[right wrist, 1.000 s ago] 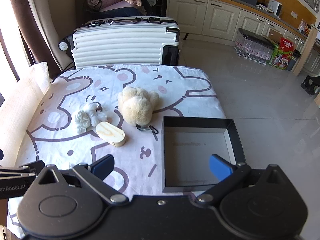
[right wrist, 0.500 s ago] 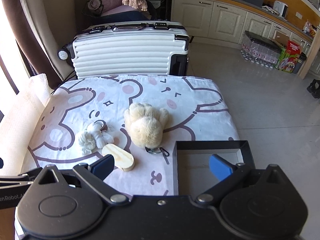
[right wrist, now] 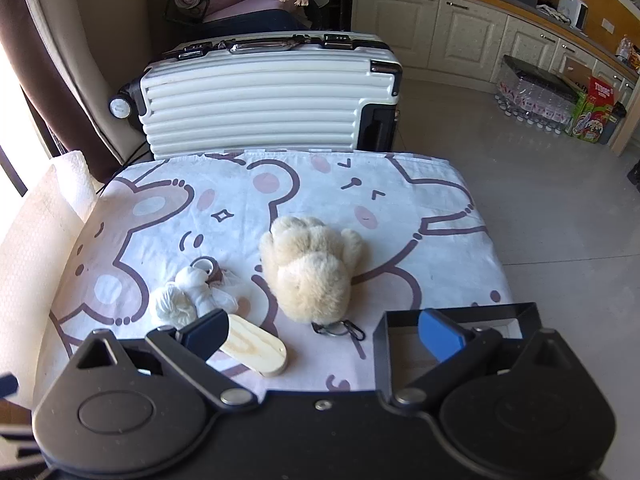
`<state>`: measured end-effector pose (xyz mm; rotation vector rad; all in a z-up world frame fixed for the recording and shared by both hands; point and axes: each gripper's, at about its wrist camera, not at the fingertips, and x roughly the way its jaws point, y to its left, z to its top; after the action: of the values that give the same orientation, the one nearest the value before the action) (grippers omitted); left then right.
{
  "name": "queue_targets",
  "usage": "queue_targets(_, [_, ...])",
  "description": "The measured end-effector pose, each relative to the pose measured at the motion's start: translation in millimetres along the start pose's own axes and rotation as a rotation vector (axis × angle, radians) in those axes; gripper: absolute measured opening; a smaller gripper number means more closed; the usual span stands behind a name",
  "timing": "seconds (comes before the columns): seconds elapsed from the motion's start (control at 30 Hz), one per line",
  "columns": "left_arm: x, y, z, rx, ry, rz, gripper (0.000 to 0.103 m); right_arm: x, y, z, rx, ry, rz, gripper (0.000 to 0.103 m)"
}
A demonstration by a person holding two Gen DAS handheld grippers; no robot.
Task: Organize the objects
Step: 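Grasp the plastic bag roll with the left tool while the right tool grasps the wooden block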
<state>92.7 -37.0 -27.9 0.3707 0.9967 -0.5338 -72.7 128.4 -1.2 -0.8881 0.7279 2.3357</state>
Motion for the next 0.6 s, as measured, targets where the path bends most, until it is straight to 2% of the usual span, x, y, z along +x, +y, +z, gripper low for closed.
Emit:
queue_targets(0.17, [20.4,10.1,-11.8,-0.076,0.063,-0.061,0.098,15.7,14.8,2.7,-0.029,-0.004,0.009,0.103])
queue_targets(0.37, [40.3,11.1,-21.0,-0.070,0.118,-0.061,0.091,39.5,24.8,-4.5,-0.028,-0.011,0.067,0.103])
queue_targets(0.47, [50.1,13.6,-22.0,-0.076,0.149,-0.085,0.087,56.1,28.3,-10.0,-0.020,-0.002,0.109,0.102])
queue_targets(0.53, [56.4,12.5,-23.5,-0.071,0.177,-0.104,0.084,67.9,29.4,-12.6,-0.014,0.020,0.128,0.094])
queue_targets(0.6, [60.4,9.4,-25.5,-0.055,0.193,-0.119,0.081,77.4,30.3,-13.6,-0.011,0.029,0.151,0.092])
